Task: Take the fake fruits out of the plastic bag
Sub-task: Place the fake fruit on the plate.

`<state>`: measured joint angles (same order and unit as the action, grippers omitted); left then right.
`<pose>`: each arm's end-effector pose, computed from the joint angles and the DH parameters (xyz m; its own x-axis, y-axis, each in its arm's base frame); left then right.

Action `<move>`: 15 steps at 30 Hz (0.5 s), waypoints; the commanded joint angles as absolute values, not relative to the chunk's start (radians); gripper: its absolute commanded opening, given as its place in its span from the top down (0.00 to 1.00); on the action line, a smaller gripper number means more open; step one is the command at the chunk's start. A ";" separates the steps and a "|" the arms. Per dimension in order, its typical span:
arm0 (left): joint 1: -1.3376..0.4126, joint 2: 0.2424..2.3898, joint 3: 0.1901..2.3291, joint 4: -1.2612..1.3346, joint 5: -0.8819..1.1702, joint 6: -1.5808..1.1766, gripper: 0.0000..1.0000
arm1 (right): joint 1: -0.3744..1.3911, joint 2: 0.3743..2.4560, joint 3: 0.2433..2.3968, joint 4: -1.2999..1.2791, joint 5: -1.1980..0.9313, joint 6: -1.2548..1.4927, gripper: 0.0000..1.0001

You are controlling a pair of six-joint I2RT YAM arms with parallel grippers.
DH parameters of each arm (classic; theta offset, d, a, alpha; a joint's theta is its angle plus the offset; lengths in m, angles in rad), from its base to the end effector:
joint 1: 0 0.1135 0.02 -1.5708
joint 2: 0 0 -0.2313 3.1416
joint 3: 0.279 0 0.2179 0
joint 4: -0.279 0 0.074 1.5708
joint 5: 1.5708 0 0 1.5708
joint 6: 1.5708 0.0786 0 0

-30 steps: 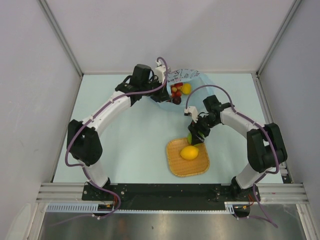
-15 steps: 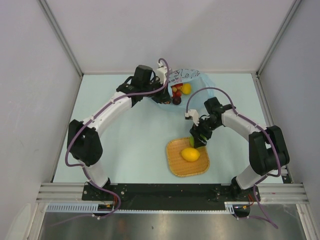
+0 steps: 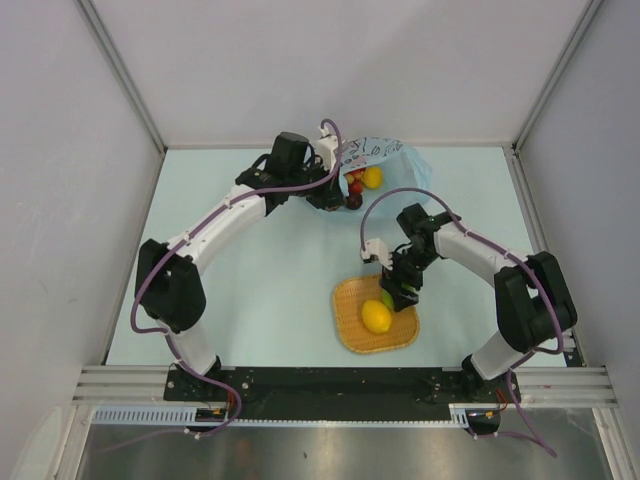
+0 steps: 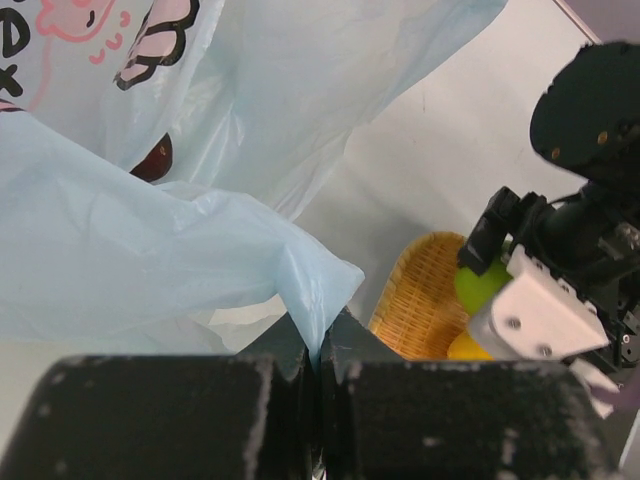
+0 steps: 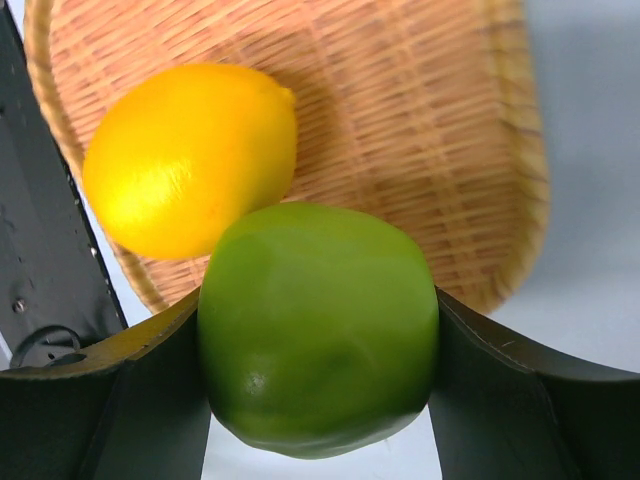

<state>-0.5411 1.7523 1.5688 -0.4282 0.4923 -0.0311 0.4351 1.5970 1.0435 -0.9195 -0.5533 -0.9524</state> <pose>0.3202 -0.2358 0.2795 -0.5164 0.2784 -0.8098 0.7699 0.5650 -0.2968 0.2089 0.1426 0.1455 -0.1931 -0.8542 -0.4827 -0.9702 0.0930 0.2236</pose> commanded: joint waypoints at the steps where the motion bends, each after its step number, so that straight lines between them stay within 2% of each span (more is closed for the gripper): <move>1: -0.551 1.758 1.569 -0.399 0.509 -0.052 1.00 | 0.471 1.595 1.043 -0.956 -0.517 -1.043 0.47; 6: -0.551 1.759 1.572 -0.403 0.500 -0.046 1.00 | 0.474 1.603 1.043 -0.937 -0.502 -1.037 0.32; 11: -0.551 1.766 1.578 -0.400 0.503 -0.044 1.00 | 0.474 1.608 1.043 -0.928 -0.494 -1.022 0.30; 15: -0.549 1.773 1.582 -0.394 0.508 -0.048 1.00 | 0.474 1.608 1.043 -0.930 -0.492 -1.025 0.21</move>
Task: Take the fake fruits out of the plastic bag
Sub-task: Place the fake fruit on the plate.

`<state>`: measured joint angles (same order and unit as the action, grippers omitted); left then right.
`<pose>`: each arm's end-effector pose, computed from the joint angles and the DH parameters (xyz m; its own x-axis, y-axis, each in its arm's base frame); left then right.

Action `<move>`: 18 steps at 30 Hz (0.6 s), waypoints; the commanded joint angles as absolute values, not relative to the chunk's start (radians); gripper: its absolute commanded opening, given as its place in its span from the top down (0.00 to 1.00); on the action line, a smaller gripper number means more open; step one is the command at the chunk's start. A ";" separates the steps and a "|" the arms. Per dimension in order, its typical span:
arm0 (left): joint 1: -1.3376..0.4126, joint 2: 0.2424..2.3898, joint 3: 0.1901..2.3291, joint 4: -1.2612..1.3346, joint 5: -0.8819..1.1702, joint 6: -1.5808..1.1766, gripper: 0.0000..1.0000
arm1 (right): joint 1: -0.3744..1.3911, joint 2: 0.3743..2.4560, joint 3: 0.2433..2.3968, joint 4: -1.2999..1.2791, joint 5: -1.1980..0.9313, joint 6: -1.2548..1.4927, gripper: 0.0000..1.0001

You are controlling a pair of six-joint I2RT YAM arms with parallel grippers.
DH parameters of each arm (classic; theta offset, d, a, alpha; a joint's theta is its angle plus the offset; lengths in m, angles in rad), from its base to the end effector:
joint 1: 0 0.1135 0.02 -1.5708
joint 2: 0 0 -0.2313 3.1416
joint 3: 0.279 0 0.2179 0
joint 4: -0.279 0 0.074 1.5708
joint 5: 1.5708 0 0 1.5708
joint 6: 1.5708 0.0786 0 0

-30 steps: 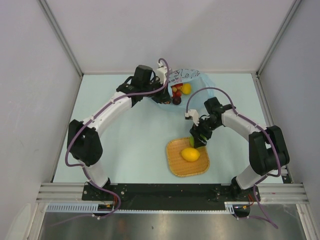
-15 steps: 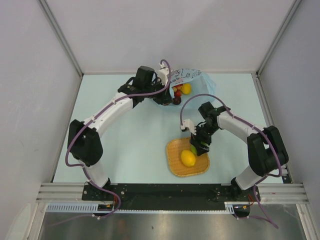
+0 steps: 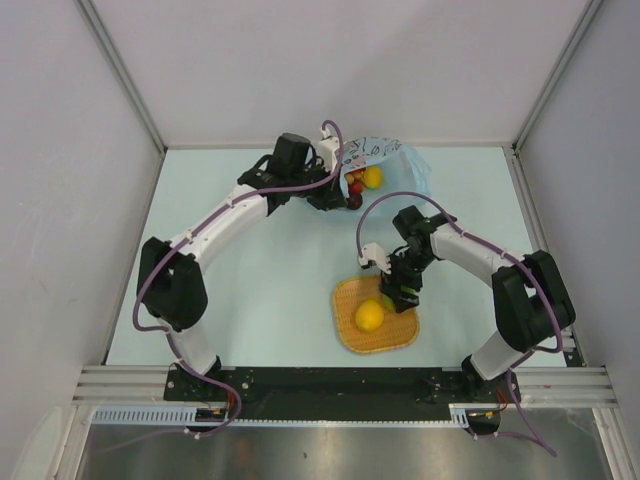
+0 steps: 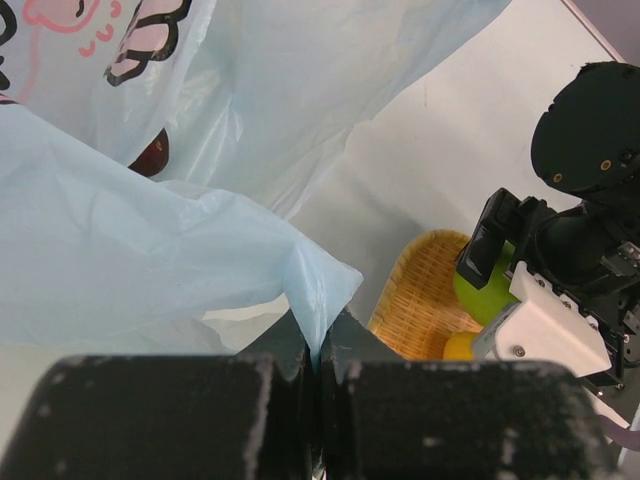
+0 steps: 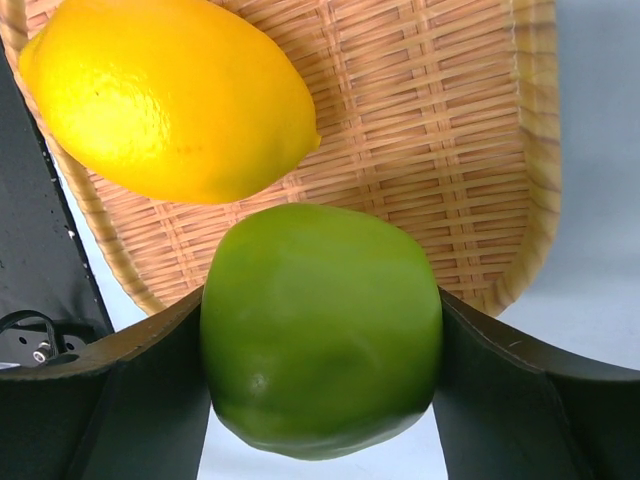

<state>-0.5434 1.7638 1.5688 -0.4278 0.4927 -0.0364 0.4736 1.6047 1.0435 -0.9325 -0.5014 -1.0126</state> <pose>0.3213 -0.2375 0.2752 -0.5275 0.2812 -0.8017 0.7657 0.5661 -0.3053 0.2036 0.1468 0.1415 -0.1028 -0.8885 -0.4473 -0.9819 0.0187 0.1885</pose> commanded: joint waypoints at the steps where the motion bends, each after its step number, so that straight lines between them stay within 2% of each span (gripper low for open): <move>1: -0.551 1.773 1.582 -0.394 0.512 -0.051 1.00 | 0.476 1.608 1.043 -0.930 -0.491 -1.023 0.18; 2: -0.551 1.775 1.580 -0.393 0.512 -0.052 1.00 | 0.474 1.609 1.043 -0.930 -0.491 -1.020 0.16; 3: -0.551 1.776 1.580 -0.391 0.512 -0.052 1.00 | 0.474 1.609 1.043 -0.928 -0.491 -1.020 0.01; 9: -0.551 1.776 1.588 -0.402 0.505 -0.041 1.00 | 0.472 1.559 1.077 -0.949 -0.471 -1.025 0.00; 13: -0.548 1.773 1.609 -0.405 0.497 -0.026 1.00 | 0.442 1.499 1.182 -0.936 -0.438 -0.973 0.00; 18: -0.548 1.773 1.663 -0.414 0.502 -0.014 1.00 | 0.338 1.598 1.435 -0.951 -0.550 -0.771 0.02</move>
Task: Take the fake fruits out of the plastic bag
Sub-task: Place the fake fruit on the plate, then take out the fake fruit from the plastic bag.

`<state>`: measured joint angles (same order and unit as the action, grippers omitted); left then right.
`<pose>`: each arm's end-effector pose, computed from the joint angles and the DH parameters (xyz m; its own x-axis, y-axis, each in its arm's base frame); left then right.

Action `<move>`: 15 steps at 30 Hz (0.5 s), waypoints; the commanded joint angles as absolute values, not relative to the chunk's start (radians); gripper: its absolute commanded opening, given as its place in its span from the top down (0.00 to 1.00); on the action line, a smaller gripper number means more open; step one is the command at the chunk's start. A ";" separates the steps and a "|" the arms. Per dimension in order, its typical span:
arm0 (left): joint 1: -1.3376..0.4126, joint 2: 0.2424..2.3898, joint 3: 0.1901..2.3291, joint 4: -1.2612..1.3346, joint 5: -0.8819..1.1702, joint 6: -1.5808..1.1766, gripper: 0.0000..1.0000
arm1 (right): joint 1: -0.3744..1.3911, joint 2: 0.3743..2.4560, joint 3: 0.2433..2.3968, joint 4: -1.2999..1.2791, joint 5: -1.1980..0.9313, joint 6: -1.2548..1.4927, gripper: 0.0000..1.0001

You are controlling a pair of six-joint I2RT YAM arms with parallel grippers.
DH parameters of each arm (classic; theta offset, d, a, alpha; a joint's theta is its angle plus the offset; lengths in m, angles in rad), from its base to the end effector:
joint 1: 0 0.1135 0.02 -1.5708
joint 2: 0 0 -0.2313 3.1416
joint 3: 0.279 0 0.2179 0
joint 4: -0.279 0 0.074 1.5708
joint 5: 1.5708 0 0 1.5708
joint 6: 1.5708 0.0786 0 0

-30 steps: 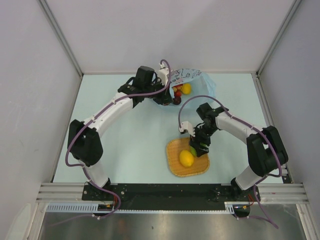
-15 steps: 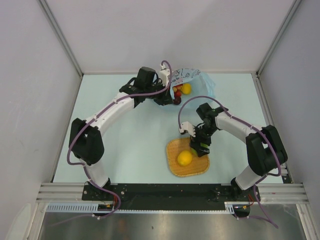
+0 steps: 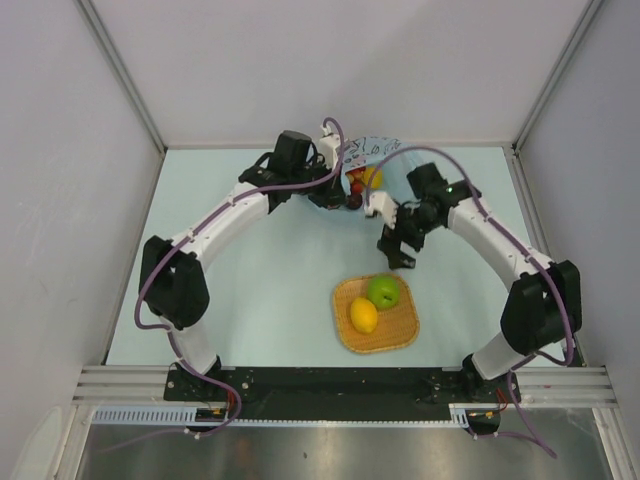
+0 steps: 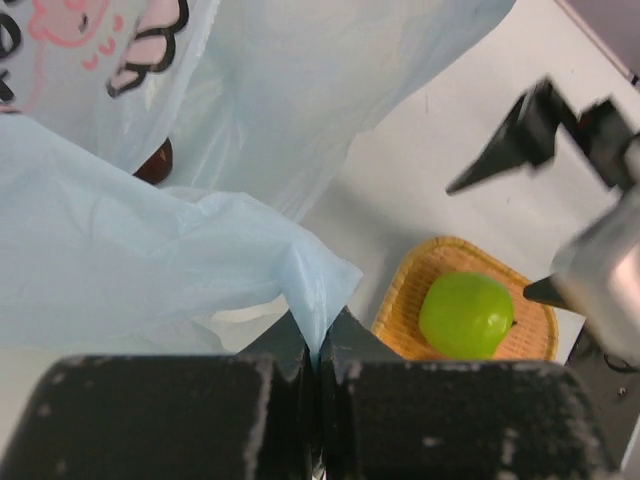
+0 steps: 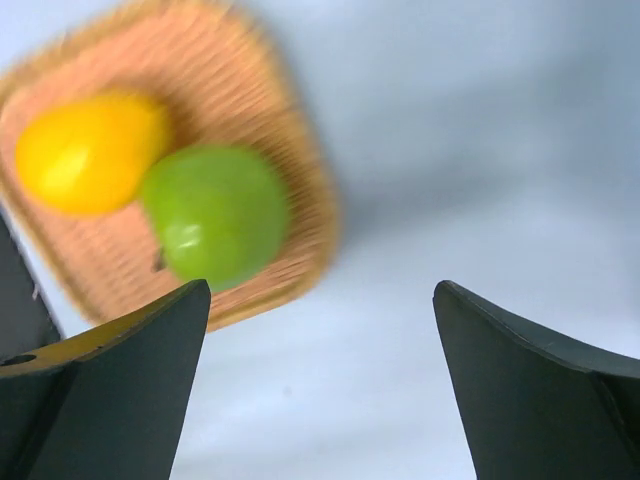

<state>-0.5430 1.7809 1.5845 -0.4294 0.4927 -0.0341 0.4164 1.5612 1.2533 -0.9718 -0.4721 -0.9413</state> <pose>0.3245 -0.2393 0.2738 -0.5279 0.2835 -0.8006 0.7659 0.5662 -0.3045 0.2388 0.1447 0.2005 -0.1281 -0.8438 -0.5211 -0.9905 0.1353 0.0245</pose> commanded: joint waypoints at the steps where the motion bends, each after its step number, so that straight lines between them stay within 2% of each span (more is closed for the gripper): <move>1: -0.548 1.775 1.670 -0.417 0.500 -0.011 1.00 | 0.318 1.647 1.475 -0.939 -0.607 -0.726 0.03; 6: -0.548 1.767 1.678 -0.419 0.483 -0.002 1.00 | 0.255 1.787 1.606 -0.717 -0.655 -0.280 0.09; 9: -0.546 1.755 1.678 -0.428 0.465 0.035 1.00 | 0.290 1.807 1.612 -0.602 -0.556 -0.238 0.10; 10: -0.546 1.747 1.680 -0.428 0.460 0.041 1.00 | 0.304 1.831 1.640 -0.592 -0.440 -0.224 0.12; 15: -0.546 1.715 1.675 -0.446 0.482 0.090 1.00 | 0.304 2.021 1.819 -0.532 -0.264 -0.086 0.22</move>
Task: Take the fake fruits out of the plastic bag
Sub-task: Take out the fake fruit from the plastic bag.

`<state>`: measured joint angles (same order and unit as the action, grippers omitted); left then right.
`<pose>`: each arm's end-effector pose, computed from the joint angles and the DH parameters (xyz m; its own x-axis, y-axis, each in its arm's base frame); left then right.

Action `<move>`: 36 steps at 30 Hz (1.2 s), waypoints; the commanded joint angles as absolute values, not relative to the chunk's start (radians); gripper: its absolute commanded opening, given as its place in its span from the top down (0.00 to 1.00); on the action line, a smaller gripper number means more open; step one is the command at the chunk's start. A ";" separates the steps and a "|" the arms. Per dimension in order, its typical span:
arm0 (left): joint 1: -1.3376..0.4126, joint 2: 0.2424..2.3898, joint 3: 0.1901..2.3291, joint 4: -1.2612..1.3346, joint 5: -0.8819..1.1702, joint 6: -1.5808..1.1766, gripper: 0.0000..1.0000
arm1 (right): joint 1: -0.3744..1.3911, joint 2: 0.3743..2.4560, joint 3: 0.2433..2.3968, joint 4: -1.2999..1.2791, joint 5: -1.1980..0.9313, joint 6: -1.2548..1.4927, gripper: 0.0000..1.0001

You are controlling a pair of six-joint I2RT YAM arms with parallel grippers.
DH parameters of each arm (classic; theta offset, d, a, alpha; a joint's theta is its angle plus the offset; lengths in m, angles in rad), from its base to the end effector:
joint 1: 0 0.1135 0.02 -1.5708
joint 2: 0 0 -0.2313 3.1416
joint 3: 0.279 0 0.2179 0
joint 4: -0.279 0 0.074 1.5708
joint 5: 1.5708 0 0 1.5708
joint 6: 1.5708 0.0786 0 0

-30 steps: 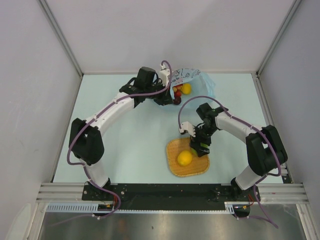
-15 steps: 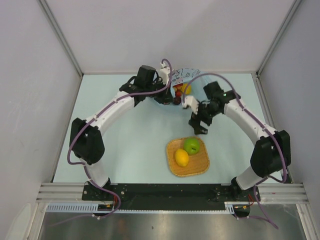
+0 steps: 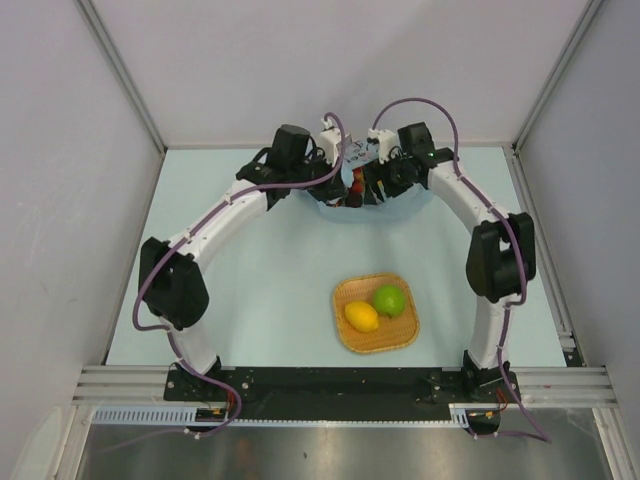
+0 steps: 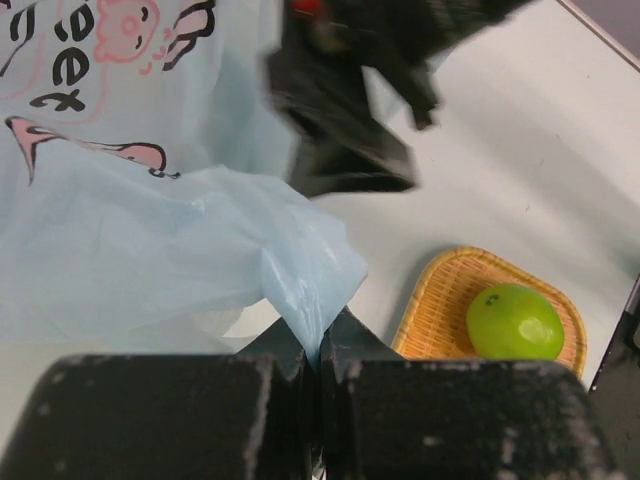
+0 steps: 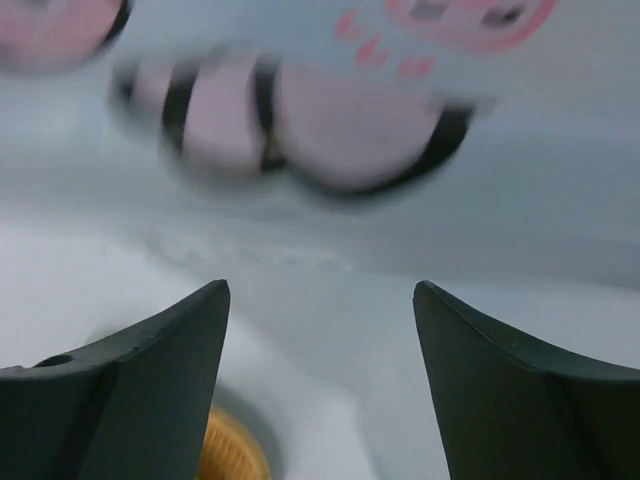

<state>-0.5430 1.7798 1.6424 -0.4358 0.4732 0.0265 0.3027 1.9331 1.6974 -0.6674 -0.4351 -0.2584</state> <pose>0.3279 -0.2398 0.2924 -0.4433 0.2951 -0.8464 0.7998 0.5566 -0.2248 0.3811 0.1537 0.2251 -0.5919 -0.4276 -0.6832 -0.6937 0.7018 0.1618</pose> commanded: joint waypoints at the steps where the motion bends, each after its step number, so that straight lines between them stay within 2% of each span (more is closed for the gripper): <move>1: -0.546 1.704 1.664 -0.448 0.485 0.100 1.00 | 0.308 2.040 1.844 -0.517 -0.238 -0.074 0.23; 8: -0.546 1.690 1.612 -0.468 0.482 0.138 1.00 | 0.331 2.210 1.954 -0.434 -0.054 -0.068 0.26; 18: -0.546 1.704 1.585 -0.462 0.483 0.129 1.00 | 0.341 2.422 2.135 -0.364 -0.087 -0.077 0.27; 29: -0.548 1.707 1.585 -0.463 0.459 0.132 1.00 | 0.367 2.546 2.224 -0.253 0.103 -0.155 0.17; 33: -0.548 1.713 1.588 -0.462 0.457 0.126 1.00 | 0.354 2.577 2.252 -0.212 0.045 -0.186 0.34; 36: -0.549 1.712 1.589 -0.463 0.456 0.126 1.00 | 0.351 2.586 2.273 -0.210 0.043 -0.218 0.43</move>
